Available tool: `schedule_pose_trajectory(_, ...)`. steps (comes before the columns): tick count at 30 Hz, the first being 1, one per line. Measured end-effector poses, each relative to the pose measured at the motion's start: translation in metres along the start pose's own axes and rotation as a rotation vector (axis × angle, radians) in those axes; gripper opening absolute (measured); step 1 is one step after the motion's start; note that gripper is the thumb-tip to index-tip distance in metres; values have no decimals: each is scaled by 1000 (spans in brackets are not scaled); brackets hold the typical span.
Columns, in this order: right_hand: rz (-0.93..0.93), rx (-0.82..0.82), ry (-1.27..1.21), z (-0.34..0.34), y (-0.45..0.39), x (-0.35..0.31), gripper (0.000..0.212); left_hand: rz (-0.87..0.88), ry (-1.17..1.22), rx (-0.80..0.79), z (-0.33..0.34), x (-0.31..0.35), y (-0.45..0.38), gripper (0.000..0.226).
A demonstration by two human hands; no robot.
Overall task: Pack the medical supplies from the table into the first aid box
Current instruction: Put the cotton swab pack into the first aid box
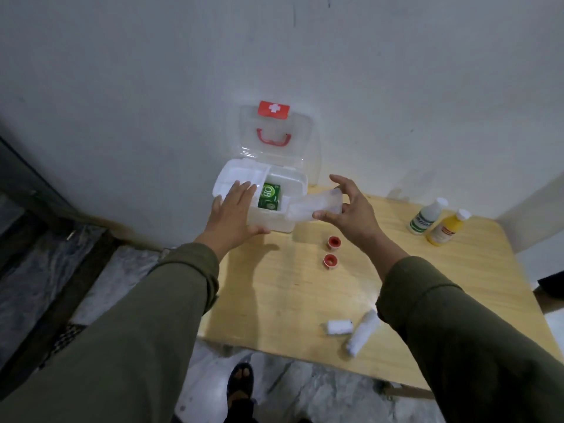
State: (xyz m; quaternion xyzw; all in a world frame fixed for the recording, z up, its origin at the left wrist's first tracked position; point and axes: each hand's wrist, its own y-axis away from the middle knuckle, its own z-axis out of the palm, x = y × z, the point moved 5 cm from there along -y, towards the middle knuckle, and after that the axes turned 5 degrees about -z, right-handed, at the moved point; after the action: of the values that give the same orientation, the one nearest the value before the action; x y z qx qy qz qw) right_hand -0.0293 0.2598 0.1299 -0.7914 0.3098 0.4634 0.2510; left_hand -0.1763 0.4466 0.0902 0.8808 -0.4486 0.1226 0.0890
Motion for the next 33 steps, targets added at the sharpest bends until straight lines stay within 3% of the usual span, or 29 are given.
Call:
schedule_pose_trajectory(6,-3,33,105,31,-44,-2,82,55,-171,-166,-3,-25,-52,111)
schedule_pose_trajectory(13,70,-101,253,73,-67,7,84,115,-209,-285,12,-42,-73,114)
schedule_pose_trajectory(23,92,-301,373,114,-72,6,77,158,-206,-205,19,-45,-75,113)
schedule_pose_trajectory(29,96,-199,440,116,-66,1,59,155,-214,-211,19,-45,-74,113)
schedule_pose_trajectory(33,122,-224,431,124,-64,2,56,156,-213,-215,21,-45,-74,113)
